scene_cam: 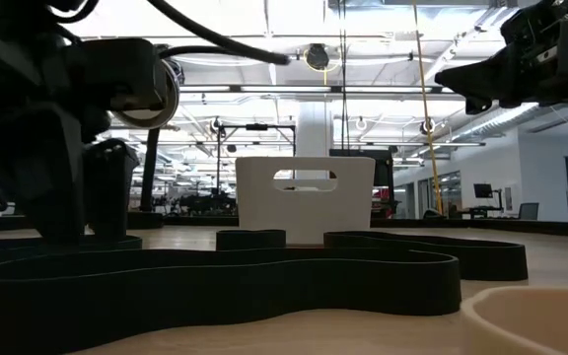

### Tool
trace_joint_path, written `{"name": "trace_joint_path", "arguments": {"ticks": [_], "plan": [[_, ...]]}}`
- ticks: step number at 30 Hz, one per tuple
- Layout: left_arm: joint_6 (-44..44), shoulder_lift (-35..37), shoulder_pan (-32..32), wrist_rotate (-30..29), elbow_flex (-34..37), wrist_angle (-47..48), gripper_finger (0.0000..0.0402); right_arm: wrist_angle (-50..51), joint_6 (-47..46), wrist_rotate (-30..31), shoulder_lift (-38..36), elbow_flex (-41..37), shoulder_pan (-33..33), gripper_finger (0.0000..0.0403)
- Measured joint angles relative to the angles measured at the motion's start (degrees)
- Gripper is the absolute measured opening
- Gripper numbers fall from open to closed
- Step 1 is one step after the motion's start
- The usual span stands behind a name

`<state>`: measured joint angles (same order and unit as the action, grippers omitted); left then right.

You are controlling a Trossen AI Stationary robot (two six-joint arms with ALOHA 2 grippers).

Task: Pick and place rubber bands into bin
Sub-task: Put the bottom left large black rubber band into the gray bin

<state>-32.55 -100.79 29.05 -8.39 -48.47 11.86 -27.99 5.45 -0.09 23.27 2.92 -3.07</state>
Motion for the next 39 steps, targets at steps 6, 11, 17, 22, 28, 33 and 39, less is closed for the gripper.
{"name": "trace_joint_path", "arguments": {"ticks": [6, 11, 17, 22, 28, 33, 39], "plan": [[6.79, -1.36, 0.05, -0.83, 0.02, -0.04, 0.0165, -0.04, 1.08, 0.04, 0.00, 0.00, 0.00, 0.0000], [8.68, 1.72, -1.25, 3.02, 0.32, 0.48, 0.0021, -0.04, 1.07, 0.04, -0.02, -0.02, 0.00, 0.0000], [18.01, 11.82, -1.05, -1.15, 0.44, 4.79, 0.0006, -0.30, 1.05, 0.04, 0.00, -0.02, 0.00, 0.0000], [28.35, 24.51, -1.02, -7.30, 0.52, 5.19, 0.0005, -0.31, 1.05, 0.01, -0.02, -0.02, 0.00, 0.0000], [42.43, 41.37, -3.31, -6.25, 7.37, -2.52, 0.0004, -0.48, 1.22, 0.01, 0.00, -0.02, 0.00, 0.0000], [46.95, 54.08, -8.48, -1.04, 18.46, -13.54, 0.0003, 0.05, 1.56, 0.04, 0.00, -0.02, 0.00, 0.0000], [46.23, 63.75, -15.74, 4.28, 32.08, -22.57, 0.0002, 1.32, 2.97, 0.17, 0.02, -0.02, 0.00, 0.0000]]}}
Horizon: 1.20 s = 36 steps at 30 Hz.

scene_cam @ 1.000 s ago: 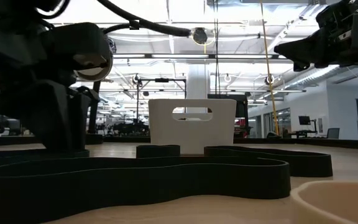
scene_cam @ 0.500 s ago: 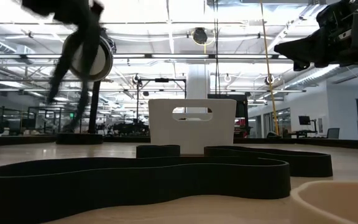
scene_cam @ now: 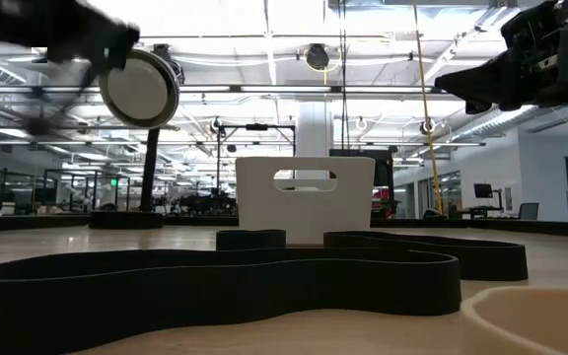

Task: Pick and place rubber bands into bin
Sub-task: Put the bottom left large black rubber band into the gray bin

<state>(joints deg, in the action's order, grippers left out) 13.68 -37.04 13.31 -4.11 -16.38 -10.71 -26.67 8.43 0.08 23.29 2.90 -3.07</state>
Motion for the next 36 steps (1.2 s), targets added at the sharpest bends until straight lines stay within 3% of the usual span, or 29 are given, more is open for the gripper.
{"name": "trace_joint_path", "arguments": {"ticks": [7, 12, 17, 24, 31, 36], "plan": [[-5.63, 2.83, -6.75, 3.60, 10.25, -12.67, 0.0001, -0.07, 0.00, 0.06, -0.02, 0.00, 0.00, 0.0000], [-11.90, 0.52, -9.95, 2.59, 10.26, -16.39, 0.0001, -0.07, 0.96, 0.08, -0.02, 0.00, 0.00, 0.0000], [-10.47, -6.80, -10.80, 2.00, 2.72, -16.17, 0.0001, -0.07, 1.72, 0.30, -0.02, 0.00, 0.00, 0.0000], [-3.62, -23.59, -12.84, 1.78, -14.20, -14.26, 0.0001, -0.09, 1.74, 0.30, -0.03, 0.00, 0.00, 0.0000], [-2.19, -42.67, -16.34, 6.03, -29.35, -12.95, 0.0000, -0.08, 2.38, 0.22, -0.04, 0.00, 0.00, 0.0000], [-2.55, -54.51, -17.76, 9.02, -34.88, -12.16, 0.0000, -0.05, 2.38, 0.13, -0.02, 0.00, 0.00, 0.0000]]}}
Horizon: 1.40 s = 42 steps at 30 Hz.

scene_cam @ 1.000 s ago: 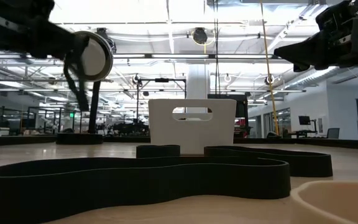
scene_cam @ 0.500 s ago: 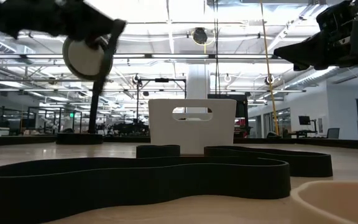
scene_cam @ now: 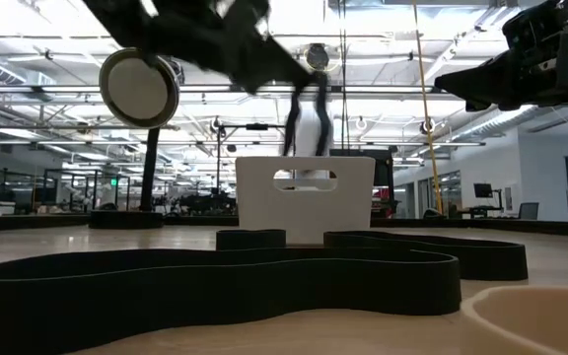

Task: Pick and place rubber bands into bin
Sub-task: Put the bottom left large black rubber band into the gray bin, then put the right large black rubber band into the gray bin

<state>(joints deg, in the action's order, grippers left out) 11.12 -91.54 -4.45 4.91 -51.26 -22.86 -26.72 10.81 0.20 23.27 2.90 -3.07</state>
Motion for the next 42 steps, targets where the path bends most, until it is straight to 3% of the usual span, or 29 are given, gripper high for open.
{"name": "trace_joint_path", "arguments": {"ticks": [6, 16, 23, 29, 33, 37, 42], "plan": [[-0.93, -8.58, -1.51, 0.01, -2.19, 2.10, 0.0000, 0.07, 0.00, -0.04, 0.00, 0.00, 0.00, 0.0000], [-1.61, -11.34, -2.28, 0.18, -3.37, 6.11, 0.0030, 0.22, 0.40, -0.04, 0.00, 0.00, 0.00, 0.0000], [-6.54, -10.74, -2.21, 0.17, -3.37, 6.95, 0.0118, 0.22, -0.13, -0.04, 0.00, 0.02, 0.00, 0.0000], [-4.33, -10.13, -1.70, -0.40, -3.37, 9.21, 0.0221, 0.24, -0.68, -0.04, 0.02, 0.02, 0.00, 0.0000], [-0.60, -5.83, -0.56, -0.51, -3.37, 11.57, 0.0255, 0.36, -0.68, -0.04, 0.03, 0.02, 0.00, 0.0000], [1.97, 1.99, 2.07, -3.90, -3.37, 15.91, 0.0243, 0.39, -0.56, -0.04, 0.14, 0.02, 0.00, 0.0000], [3.66, 12.80, 8.30, -16.69, -3.39, 25.31, 0.0139, 0.42, -0.20, -0.25, 0.15, 0.02, 0.00, 0.0000]]}}
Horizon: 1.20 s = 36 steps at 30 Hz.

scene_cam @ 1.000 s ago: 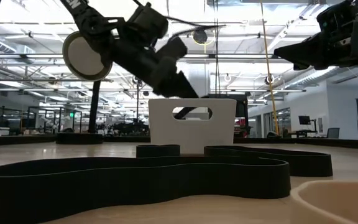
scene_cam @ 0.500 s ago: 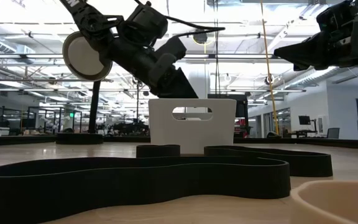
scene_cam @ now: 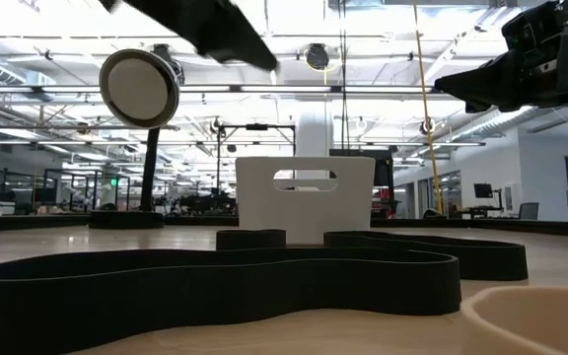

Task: Pick and place rubber bands into bin
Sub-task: Put the right large black rubber band into the gray bin

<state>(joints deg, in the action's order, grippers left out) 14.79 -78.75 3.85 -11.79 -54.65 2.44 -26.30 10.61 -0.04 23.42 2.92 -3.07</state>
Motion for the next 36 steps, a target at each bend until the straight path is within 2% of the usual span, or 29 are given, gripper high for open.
{"name": "trace_joint_path", "arguments": {"ticks": [3, 5, 8, 12, 16, 20, 24, 29, 36], "plan": [[-0.24, 5.87, 4.43, -5.39, -0.01, 6.11, 0.0049, 0.02, -0.04, -0.06, 0.26, 0.00, 0.00, 0.0000], [-0.14, 9.23, 7.19, -7.48, -0.01, 10.63, 0.0014, 0.02, 0.19, -0.06, 0.38, -0.01, 0.00, 0.0000], [0.07, 13.89, 10.39, -8.07, 1.28, 13.43, 0.0015, 0.02, 0.52, -0.06, 0.39, 0.00, 0.00, 0.0000], [4.59, 20.20, 12.08, -4.02, 7.95, 7.76, 0.0005, -0.16, 0.59, -0.06, 0.39, 0.00, 0.00, 0.0000], [5.76, 26.66, 8.68, -0.39, 19.75, -7.72, 0.0006, -0.44, 0.59, -0.06, 0.37, 0.00, 0.00, 0.0000], [6.09, 31.87, 6.63, 7.54, 32.05, -21.67, 0.0005, -0.44, 0.47, -0.06, 0.37, 0.00, 0.00, 0.0000], [6.53, 38.26, 6.66, 8.78, 41.42, -31.47, 0.0003, -0.44, -2.36, -0.06, 0.39, 0.00, 0.00, 0.0000], [3.54, 44.71, 4.81, 8.81, 47.25, -32.75, 0.0003, -0.35, -3.79, -0.06, 0.37, 0.00, 0.00, 0.0000], [3.33, 46.21, 3.08, 8.89, 48.21, -27.87, 0.0003, -0.35, -2.17, -0.06, 0.37, 0.00, 0.00, 0.0000]]}}
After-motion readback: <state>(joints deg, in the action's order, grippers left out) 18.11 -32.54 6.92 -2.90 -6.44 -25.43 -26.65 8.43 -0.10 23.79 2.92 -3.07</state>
